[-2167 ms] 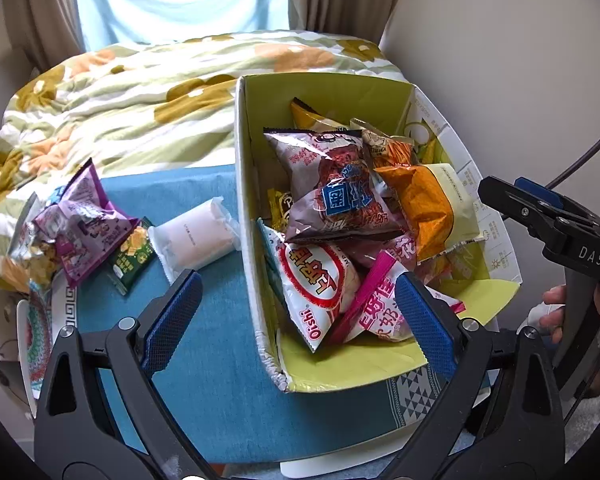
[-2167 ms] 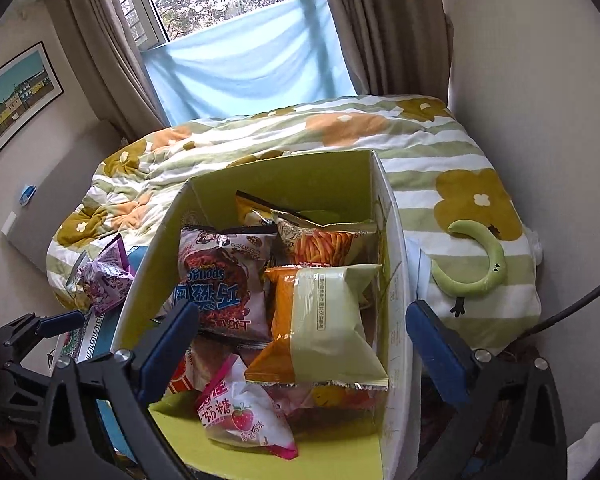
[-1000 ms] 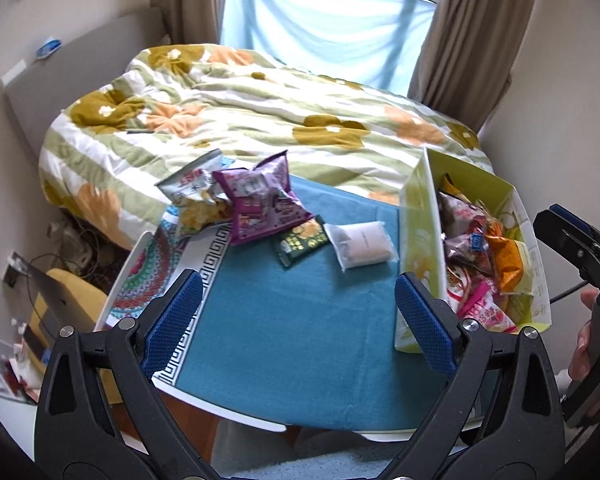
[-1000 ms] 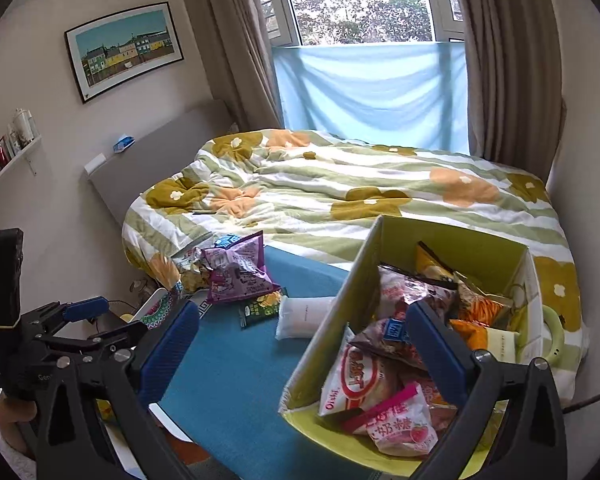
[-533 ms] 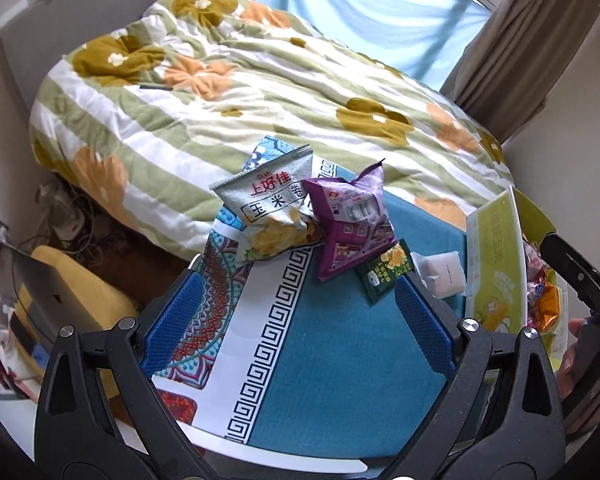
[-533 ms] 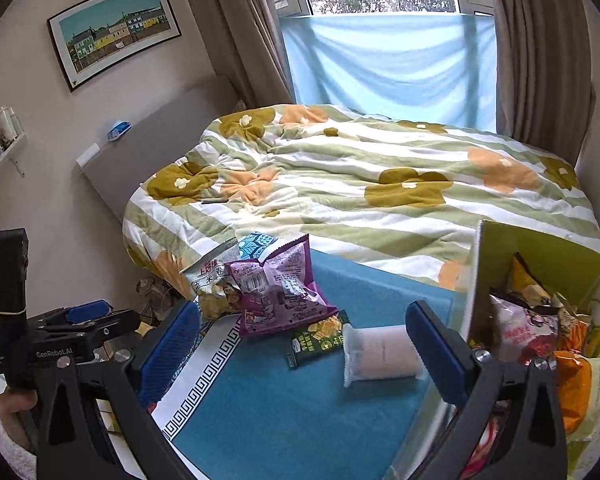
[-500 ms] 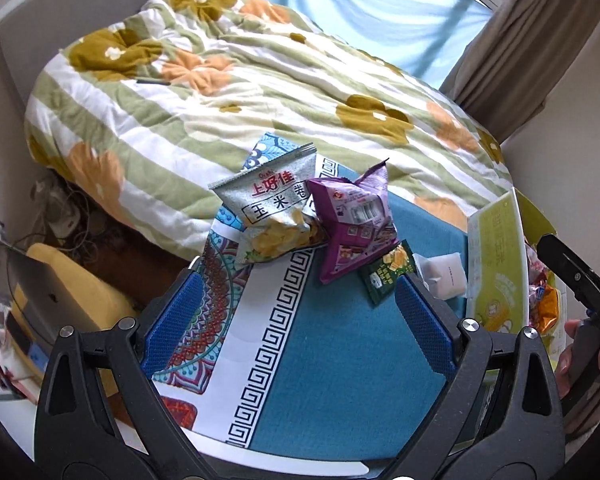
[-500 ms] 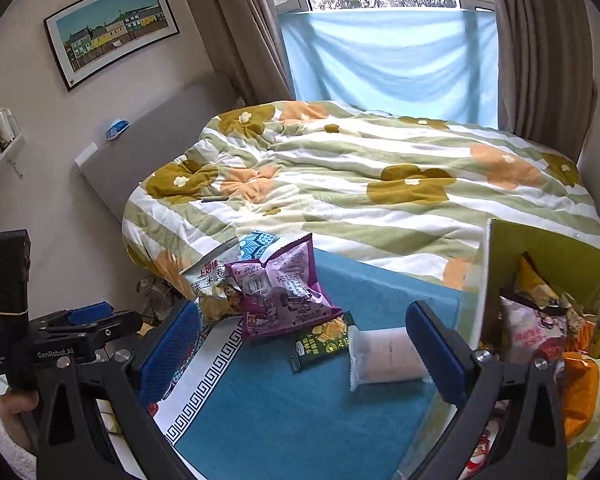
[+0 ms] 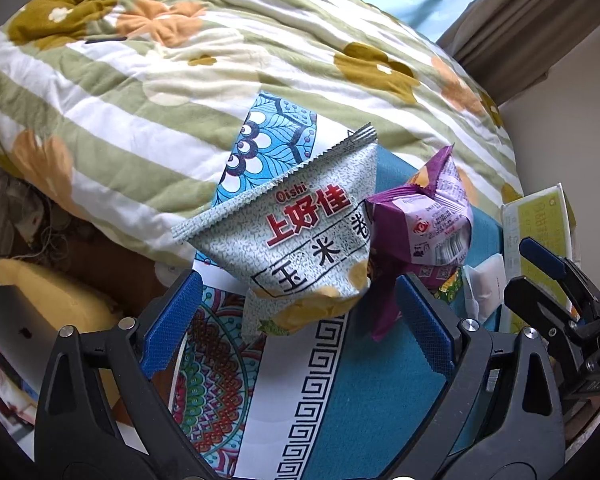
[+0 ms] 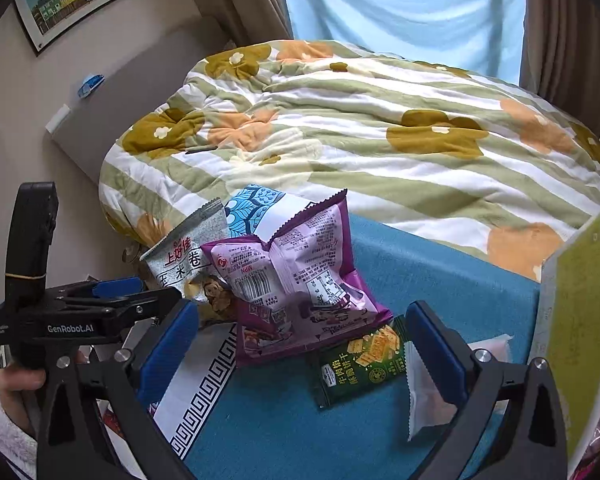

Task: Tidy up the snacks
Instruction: 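Grasp the white Oishi corn chip bag with the left tool while the right tool grasps the purple bag, then carry both bags into the cardboard box and open both tools to release them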

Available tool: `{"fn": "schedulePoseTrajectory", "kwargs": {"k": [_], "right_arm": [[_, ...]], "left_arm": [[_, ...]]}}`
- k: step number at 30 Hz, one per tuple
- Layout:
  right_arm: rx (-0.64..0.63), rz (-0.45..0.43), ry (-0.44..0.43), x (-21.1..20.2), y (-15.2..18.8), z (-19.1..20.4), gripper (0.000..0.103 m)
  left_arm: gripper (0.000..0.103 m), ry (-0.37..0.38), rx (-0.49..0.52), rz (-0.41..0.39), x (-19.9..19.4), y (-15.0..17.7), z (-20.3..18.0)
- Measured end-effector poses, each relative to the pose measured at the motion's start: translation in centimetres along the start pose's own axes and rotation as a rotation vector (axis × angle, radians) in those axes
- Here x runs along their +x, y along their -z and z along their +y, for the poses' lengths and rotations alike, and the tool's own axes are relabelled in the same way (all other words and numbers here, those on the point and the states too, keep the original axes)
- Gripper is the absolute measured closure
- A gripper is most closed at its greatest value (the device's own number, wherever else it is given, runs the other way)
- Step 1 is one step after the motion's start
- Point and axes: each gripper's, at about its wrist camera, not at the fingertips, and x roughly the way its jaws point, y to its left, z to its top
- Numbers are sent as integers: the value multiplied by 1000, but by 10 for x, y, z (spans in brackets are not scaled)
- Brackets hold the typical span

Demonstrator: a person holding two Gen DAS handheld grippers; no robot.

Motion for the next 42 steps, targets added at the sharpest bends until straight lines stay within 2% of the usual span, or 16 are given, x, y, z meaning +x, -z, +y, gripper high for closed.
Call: {"fn": "schedulePoseTrajectory", "kwargs": {"k": [5, 11, 12, 14, 16, 20, 26, 33, 36, 38, 40, 42], "right_arm": [[-49, 40, -13, 23, -2, 3, 0], [-124, 78, -19, 44, -3, 5, 0], [-131, 80, -25, 47, -3, 4, 0], [-146, 85, -41, 53, -5, 3, 0], [-165, 97, -50, 60, -7, 2, 0], [-207, 116, -63, 71, -11, 0, 0], [-219, 143, -97, 87, -16, -3, 0], [-178, 139, -144, 104, -25, -8, 0], [-163, 168, -165, 112, -27, -7, 0], [-137, 179, -180, 117, -26, -7, 8], [-120, 181, -189, 118, -26, -6, 20], [-134, 171, -174, 115, -26, -3, 28]], "left_arm": [[7, 4, -8, 28, 22, -9, 2], [8, -8, -25, 16, 31, -13, 5], [10, -13, -20, 9, 31, -13, 5], [29, -17, -17, 8, 34, -14, 8], [40, -9, -34, 29, 39, -12, 11], [45, -28, -7, 21, 38, -7, 7], [47, -44, -12, 26, 34, -8, 9], [47, -52, -34, 31, 29, -6, 16], [47, -49, -32, 34, 29, -5, 16], [47, -50, -34, 35, 28, -5, 17], [47, -48, -33, 31, 26, -6, 17], [47, -46, -31, 28, 24, -6, 16]]}}
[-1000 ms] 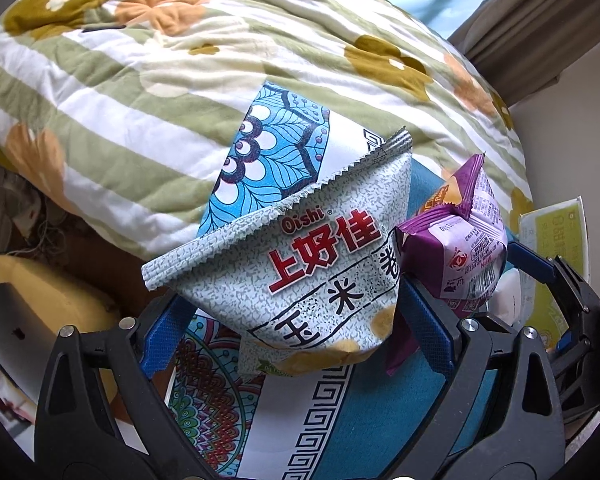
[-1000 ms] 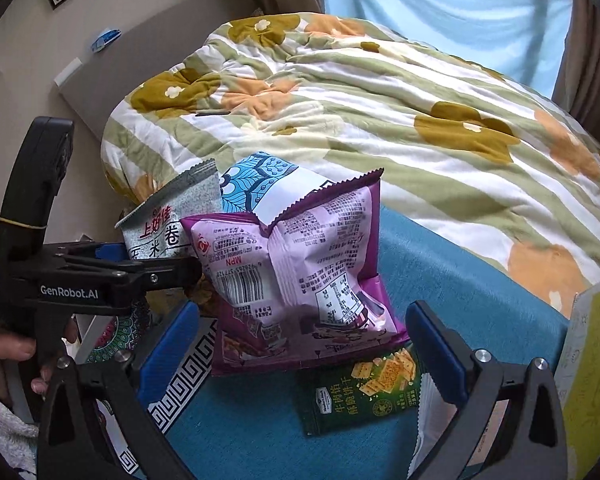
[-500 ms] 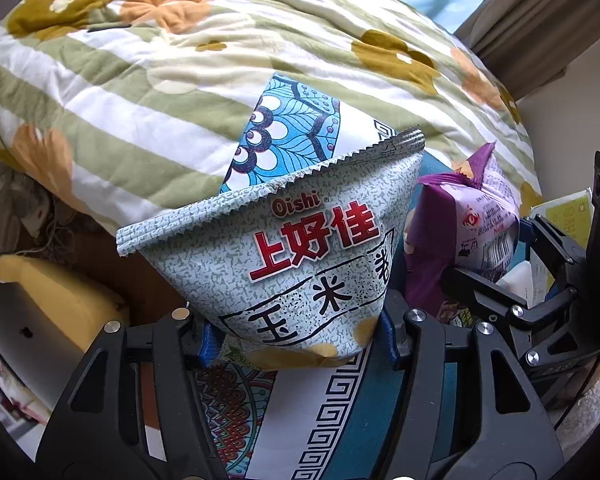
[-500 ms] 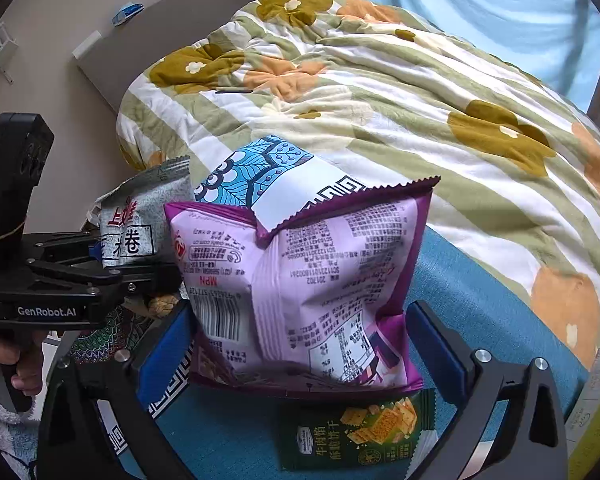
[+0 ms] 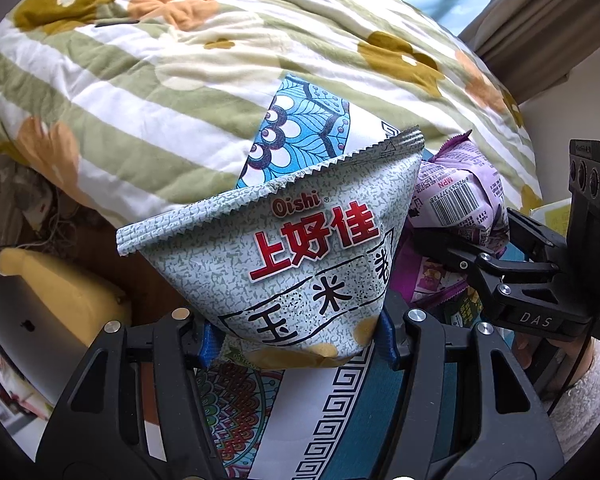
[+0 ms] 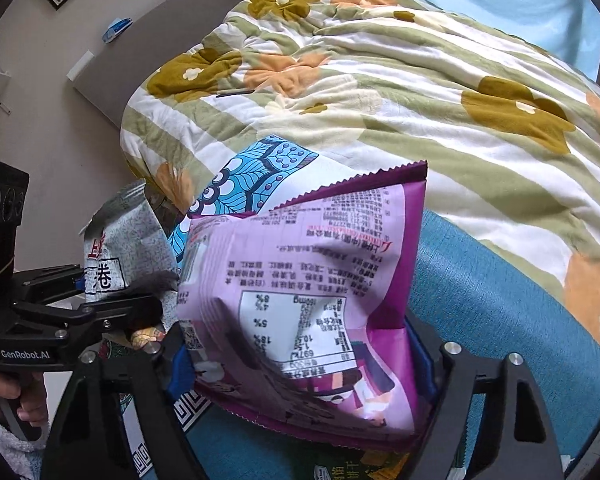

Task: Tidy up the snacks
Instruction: 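Carry both bags into the cardboard box and open both tools to release them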

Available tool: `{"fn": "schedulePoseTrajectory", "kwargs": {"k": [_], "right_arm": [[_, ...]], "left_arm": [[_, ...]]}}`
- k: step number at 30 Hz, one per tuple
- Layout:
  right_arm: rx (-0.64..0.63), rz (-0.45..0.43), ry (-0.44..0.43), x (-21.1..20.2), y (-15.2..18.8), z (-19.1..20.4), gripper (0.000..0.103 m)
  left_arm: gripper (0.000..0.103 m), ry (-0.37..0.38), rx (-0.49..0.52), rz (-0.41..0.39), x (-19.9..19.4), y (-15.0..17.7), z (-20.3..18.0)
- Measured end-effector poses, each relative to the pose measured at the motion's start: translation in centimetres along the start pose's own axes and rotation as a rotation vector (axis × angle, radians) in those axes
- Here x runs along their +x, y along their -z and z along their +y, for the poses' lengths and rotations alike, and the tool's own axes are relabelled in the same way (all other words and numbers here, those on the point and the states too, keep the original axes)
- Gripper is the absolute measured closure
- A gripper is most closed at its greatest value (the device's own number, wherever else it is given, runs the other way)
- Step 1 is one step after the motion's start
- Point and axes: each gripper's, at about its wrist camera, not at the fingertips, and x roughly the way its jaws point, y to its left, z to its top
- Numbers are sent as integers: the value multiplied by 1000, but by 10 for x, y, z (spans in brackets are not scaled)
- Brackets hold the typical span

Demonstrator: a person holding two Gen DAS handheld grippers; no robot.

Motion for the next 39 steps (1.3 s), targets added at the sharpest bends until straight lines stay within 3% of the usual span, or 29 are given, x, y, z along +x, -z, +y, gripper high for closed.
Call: {"fn": "schedulePoseTrajectory", "kwargs": {"k": [4, 11, 21, 30, 39], "right_arm": [[-25, -9, 42, -5, 2, 9, 35], [22, -45, 61, -29, 7, 15, 35], [97, -188, 130, -116, 18, 32, 35], [279, -352, 234, -222, 54, 16, 35], [400, -455, 354, -321, 123, -46, 35]], "left_arm": [[47, 1, 13, -12, -7, 0, -3], [47, 13, 46, -52, -38, 2, -10], [47, 24, 198, -141, -105, -4, -50], [47, 96, 397, -190, -141, -1, -145], [47, 213, 479, -188, -146, 48, -280]]}}
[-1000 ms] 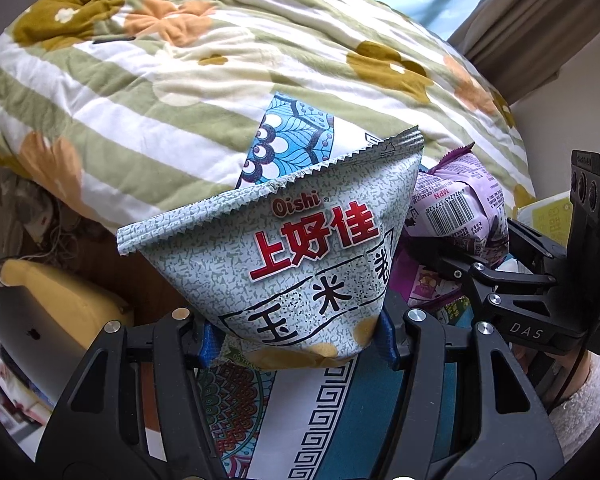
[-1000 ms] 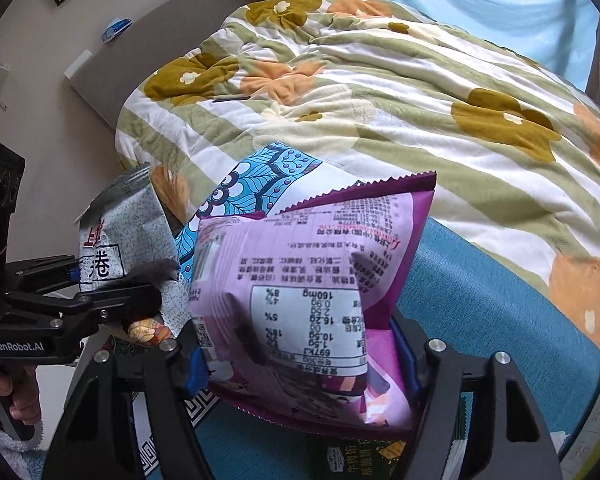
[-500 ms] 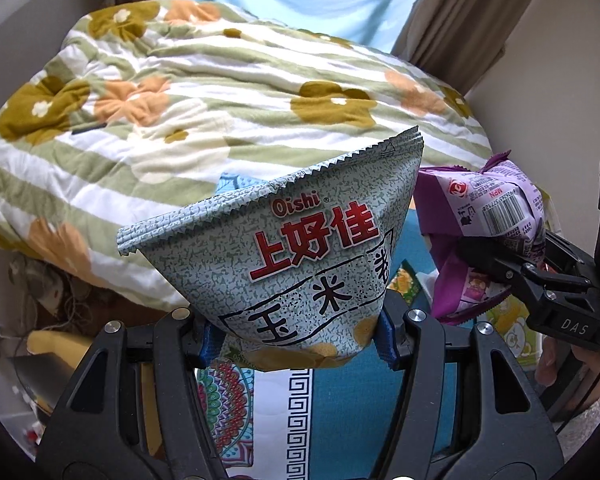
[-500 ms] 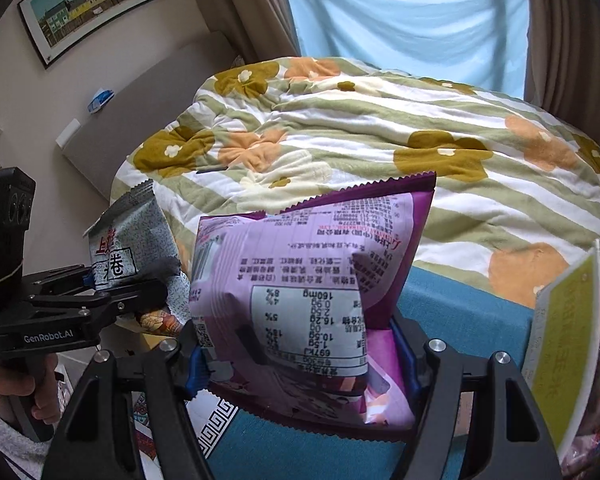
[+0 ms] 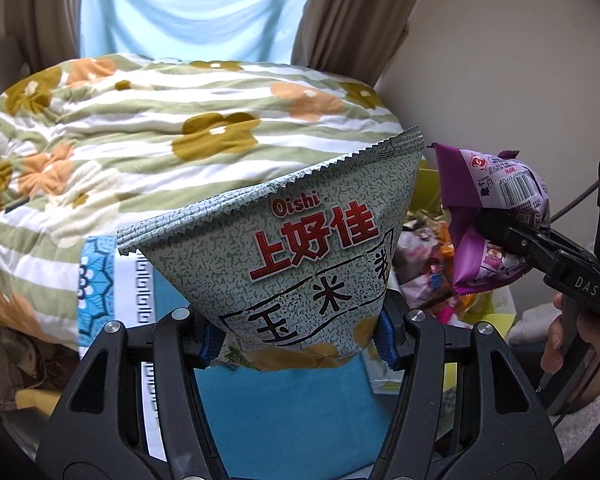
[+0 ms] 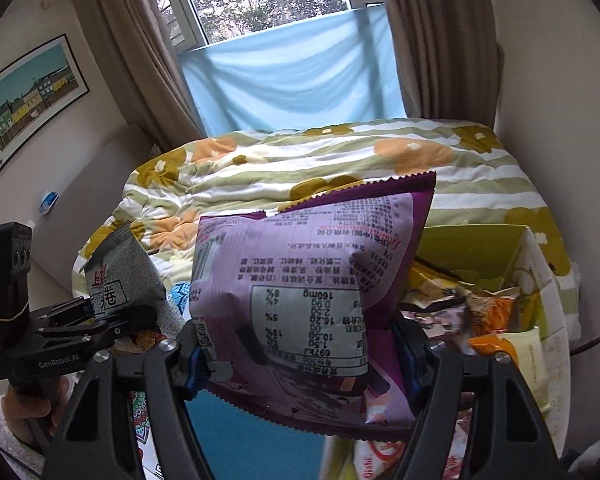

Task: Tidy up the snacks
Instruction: 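Carry both bags into the cardboard box and open both tools to release them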

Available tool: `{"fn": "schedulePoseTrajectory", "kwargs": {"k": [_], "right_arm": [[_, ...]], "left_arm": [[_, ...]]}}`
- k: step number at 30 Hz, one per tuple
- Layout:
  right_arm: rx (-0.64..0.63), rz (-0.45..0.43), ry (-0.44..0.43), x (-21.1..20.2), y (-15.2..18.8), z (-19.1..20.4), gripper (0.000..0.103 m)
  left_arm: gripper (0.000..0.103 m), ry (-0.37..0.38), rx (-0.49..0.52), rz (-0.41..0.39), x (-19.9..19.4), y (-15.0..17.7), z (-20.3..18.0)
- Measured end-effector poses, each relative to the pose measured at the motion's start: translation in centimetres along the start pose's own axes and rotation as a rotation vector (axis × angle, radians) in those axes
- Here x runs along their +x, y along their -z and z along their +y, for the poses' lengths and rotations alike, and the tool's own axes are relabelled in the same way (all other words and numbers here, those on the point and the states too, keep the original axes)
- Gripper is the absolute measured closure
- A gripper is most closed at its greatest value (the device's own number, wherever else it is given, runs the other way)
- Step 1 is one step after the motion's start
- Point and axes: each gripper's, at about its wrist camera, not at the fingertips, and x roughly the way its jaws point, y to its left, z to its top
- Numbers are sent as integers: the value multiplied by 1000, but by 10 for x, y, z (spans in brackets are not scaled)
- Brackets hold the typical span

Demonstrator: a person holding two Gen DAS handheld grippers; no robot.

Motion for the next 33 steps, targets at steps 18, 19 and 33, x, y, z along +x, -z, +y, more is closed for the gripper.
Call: {"fn": "schedulePoseTrajectory", "kwargs": {"k": [18, 19, 33], "right_arm": [[67, 7, 6, -54, 2, -176, 35], [67, 9, 0, -54, 1, -180, 35], [71, 54, -59, -21, -10, -190, 33]], "left_arm": [[41, 72, -4, 203, 111, 37, -199], [27, 59, -4, 209, 114, 38, -201], [0, -67, -61, 99, 90, 26, -149]]}}
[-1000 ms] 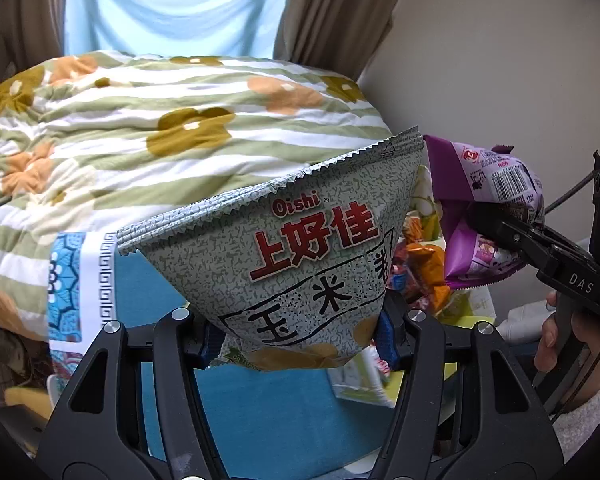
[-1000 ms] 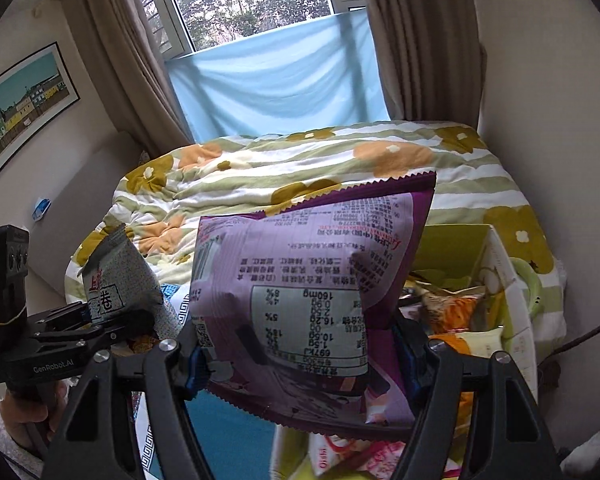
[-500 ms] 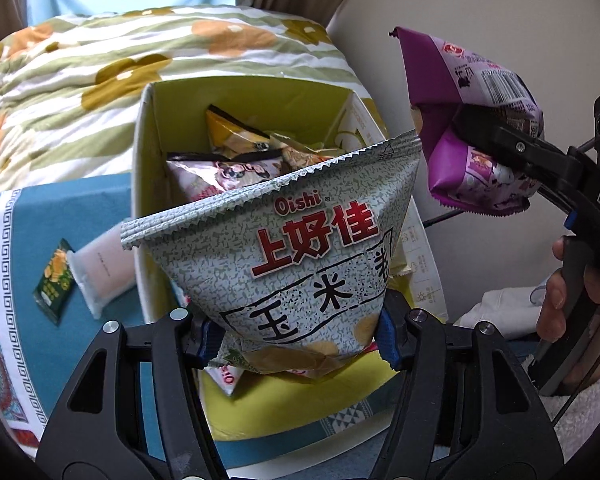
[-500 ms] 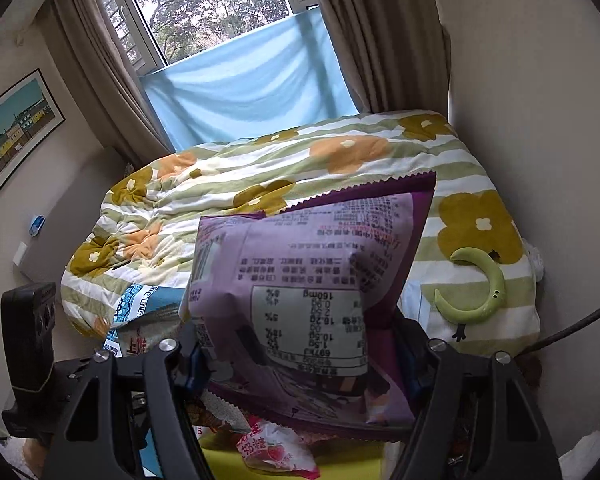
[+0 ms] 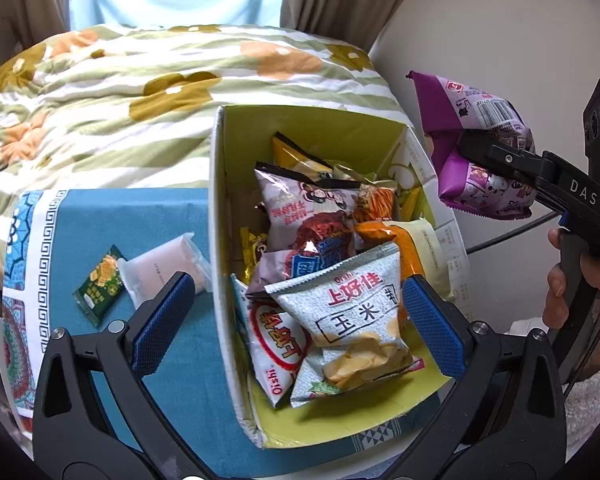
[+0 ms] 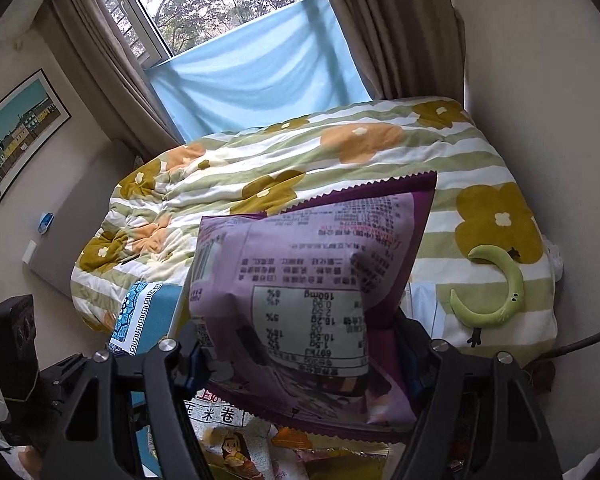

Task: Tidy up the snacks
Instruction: 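Carry both bags into the cardboard box and open both tools to release them, then withdraw both open tools from the box toward the green packet and white pouch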

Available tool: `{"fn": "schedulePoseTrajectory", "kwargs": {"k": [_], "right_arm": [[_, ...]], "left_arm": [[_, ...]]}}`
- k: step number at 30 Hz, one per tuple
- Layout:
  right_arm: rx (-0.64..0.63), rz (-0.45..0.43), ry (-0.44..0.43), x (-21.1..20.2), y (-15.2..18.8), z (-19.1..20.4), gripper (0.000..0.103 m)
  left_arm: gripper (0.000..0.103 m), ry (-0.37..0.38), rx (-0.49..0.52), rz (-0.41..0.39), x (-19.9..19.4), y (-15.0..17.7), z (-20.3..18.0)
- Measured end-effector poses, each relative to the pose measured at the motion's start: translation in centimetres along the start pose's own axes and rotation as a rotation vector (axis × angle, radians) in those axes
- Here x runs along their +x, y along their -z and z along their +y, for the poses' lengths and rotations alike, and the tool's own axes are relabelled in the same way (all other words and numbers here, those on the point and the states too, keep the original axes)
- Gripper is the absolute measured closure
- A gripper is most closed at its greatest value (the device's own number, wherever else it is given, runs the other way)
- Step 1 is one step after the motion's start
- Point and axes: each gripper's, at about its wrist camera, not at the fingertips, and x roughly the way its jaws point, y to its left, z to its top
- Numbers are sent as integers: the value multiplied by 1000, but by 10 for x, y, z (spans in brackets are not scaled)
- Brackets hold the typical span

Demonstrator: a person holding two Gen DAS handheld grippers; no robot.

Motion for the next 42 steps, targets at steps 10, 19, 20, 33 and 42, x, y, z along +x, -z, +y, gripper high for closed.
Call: {"fn": "schedulePoseTrajectory", "kwargs": {"k": [10, 19, 20, 33, 42], "right_arm": [[-7, 105, -6, 64, -17, 12, 30], [-30, 22, 50, 56, -1, 14, 1], [-37, 19, 55, 53, 2, 15, 1], [-98, -26, 36, -1, 14, 39, 0], [-209, -86, 21, -33, 28, 91, 0]], "left_arm": [[0, -28, -46, 9, 6, -9, 34], [0, -44, -57, 8, 5, -2, 48], [0, -45, -57, 7, 4, 0, 48], [0, -90, -73, -109, -59, 30, 58], [0, -128, -100, -150, -103, 57, 102]]}}
